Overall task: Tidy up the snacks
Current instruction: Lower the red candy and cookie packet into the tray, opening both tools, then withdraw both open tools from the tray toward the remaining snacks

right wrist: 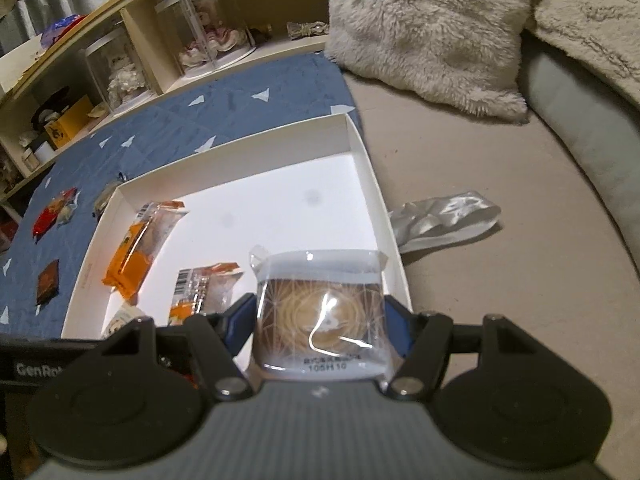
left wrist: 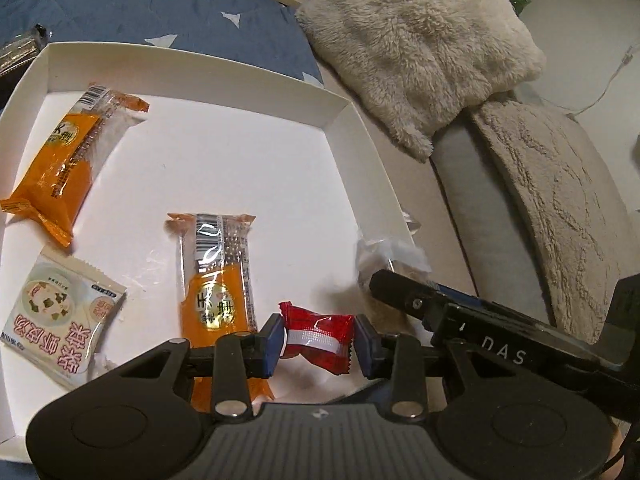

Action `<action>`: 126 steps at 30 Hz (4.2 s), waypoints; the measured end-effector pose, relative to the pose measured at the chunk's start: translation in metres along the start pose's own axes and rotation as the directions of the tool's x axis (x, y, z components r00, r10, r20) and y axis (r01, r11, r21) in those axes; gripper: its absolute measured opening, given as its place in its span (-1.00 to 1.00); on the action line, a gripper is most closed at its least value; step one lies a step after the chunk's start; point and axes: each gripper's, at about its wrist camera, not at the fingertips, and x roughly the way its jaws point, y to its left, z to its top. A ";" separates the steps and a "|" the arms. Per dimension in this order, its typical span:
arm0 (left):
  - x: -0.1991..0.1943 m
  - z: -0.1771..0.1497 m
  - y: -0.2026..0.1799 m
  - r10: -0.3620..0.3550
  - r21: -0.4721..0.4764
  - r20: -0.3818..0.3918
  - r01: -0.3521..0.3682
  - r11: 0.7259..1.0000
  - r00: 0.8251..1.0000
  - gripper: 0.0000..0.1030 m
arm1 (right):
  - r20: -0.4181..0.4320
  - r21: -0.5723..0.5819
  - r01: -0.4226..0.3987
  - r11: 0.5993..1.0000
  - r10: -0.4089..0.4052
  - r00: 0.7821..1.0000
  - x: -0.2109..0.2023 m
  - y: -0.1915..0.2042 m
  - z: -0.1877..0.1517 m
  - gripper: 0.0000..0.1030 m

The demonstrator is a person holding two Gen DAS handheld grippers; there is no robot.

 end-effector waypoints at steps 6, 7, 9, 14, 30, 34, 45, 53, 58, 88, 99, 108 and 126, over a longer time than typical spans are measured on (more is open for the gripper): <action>0.003 0.006 -0.002 -0.002 0.008 0.001 0.002 1.000 1.000 -0.16 | 0.017 0.058 0.018 0.998 -0.019 1.000 -0.006 -0.006 0.002 0.53; 0.004 0.007 -0.003 0.001 0.009 -0.001 -0.001 1.000 1.000 -0.14 | 0.016 0.064 0.014 0.998 -0.015 1.000 -0.008 -0.007 0.002 0.53; 0.005 0.008 -0.004 0.003 0.016 -0.006 -0.002 1.000 1.000 -0.07 | 0.011 0.066 0.013 0.998 -0.014 1.000 -0.012 -0.008 0.001 0.53; 0.001 0.006 -0.004 0.022 0.048 -0.012 -0.021 0.999 1.000 -0.03 | -0.004 0.060 0.022 0.998 -0.022 1.000 -0.016 -0.007 -0.002 0.53; -0.027 0.002 0.001 0.083 0.128 -0.015 -0.081 0.988 0.996 0.08 | -0.034 0.022 0.032 0.999 -0.031 0.999 -0.024 -0.001 -0.017 0.53; -0.033 0.001 0.002 0.094 0.152 -0.014 -0.090 0.984 0.996 0.26 | -0.021 0.011 0.026 1.000 -0.026 0.999 -0.029 0.000 -0.018 0.62; -0.049 -0.005 0.005 0.139 0.200 -0.017 -0.133 0.971 0.990 1.00 | -0.011 -0.019 0.088 0.996 -0.089 0.996 -0.044 0.003 -0.020 0.99; -0.064 -0.001 0.020 0.158 0.179 0.014 -0.158 0.971 0.987 1.00 | 0.006 -0.048 0.115 0.992 -0.115 0.993 -0.050 0.008 -0.020 0.99; -0.076 0.006 0.033 0.168 0.178 0.017 -0.168 0.969 0.986 1.00 | 0.019 -0.074 0.129 0.989 -0.128 0.992 -0.052 0.016 -0.014 0.99; -0.201 0.037 0.168 0.371 0.040 0.154 -0.381 0.924 0.916 1.00 | 0.078 -0.204 -0.016 0.979 0.032 0.996 -0.014 0.158 0.033 0.99; -0.229 0.046 0.228 0.430 -0.059 0.199 -0.427 0.902 0.881 1.00 | 0.064 -0.283 -0.116 0.952 0.139 0.988 0.018 0.230 0.036 0.99; -0.200 0.056 0.259 0.415 -0.173 0.198 -0.385 0.907 0.888 1.00 | 0.102 -0.300 -0.173 0.938 0.212 0.972 0.047 0.262 0.045 0.99; -0.135 0.066 0.259 0.522 0.031 0.259 -0.548 0.836 0.812 1.00 | 0.104 -0.344 -0.239 0.908 0.289 0.952 0.117 0.266 0.080 1.00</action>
